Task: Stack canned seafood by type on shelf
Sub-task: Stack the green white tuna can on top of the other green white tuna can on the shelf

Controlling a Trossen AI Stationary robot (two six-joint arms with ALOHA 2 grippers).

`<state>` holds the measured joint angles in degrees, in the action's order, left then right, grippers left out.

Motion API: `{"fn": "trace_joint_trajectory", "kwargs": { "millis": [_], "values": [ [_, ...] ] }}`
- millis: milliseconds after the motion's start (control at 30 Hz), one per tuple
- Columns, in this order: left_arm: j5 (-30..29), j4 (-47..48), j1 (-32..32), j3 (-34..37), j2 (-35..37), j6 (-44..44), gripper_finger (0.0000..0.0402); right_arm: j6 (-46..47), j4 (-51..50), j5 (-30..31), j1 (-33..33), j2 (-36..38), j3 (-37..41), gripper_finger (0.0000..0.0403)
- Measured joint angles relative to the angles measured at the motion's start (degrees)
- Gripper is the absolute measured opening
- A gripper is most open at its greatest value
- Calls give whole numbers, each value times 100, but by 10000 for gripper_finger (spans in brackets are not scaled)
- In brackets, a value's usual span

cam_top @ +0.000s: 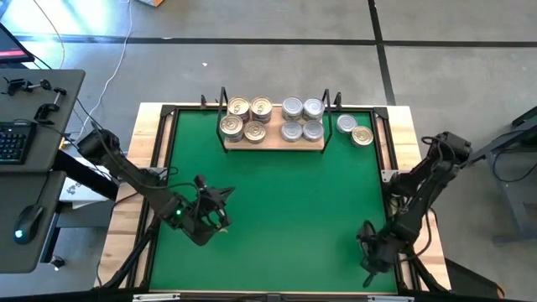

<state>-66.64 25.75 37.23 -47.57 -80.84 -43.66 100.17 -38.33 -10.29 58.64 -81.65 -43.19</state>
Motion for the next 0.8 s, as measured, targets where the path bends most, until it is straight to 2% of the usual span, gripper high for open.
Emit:
{"fn": "trace_joint_trajectory", "kwargs": {
  "millis": [133, 200, 467, 567, 667, 800],
  "values": [
    [204, -214, -101, 0, 0, 280, 0, -599, 429, -189, -449, -316, -12, 2],
    [353, -351, -146, 0, 0, 418, 0, -1034, 760, 9, -786, -381, -10, 2],
    [641, -685, -239, 0, -19, 741, 0, -3700, 2224, 1825, -2272, -445, 46, 2],
    [692, -698, -241, 0, -31, 736, 0, -4905, 3233, 2510, -2691, -446, 42, 2],
    [956, -953, -287, 0, -100, 883, 0, -5970, 3793, 2626, -2837, -437, -19, 2],
    [1655, -2042, -578, 0, -467, 1711, 0, -6291, 3315, 2906, -2640, -364, -334, 2]
  ]
}}
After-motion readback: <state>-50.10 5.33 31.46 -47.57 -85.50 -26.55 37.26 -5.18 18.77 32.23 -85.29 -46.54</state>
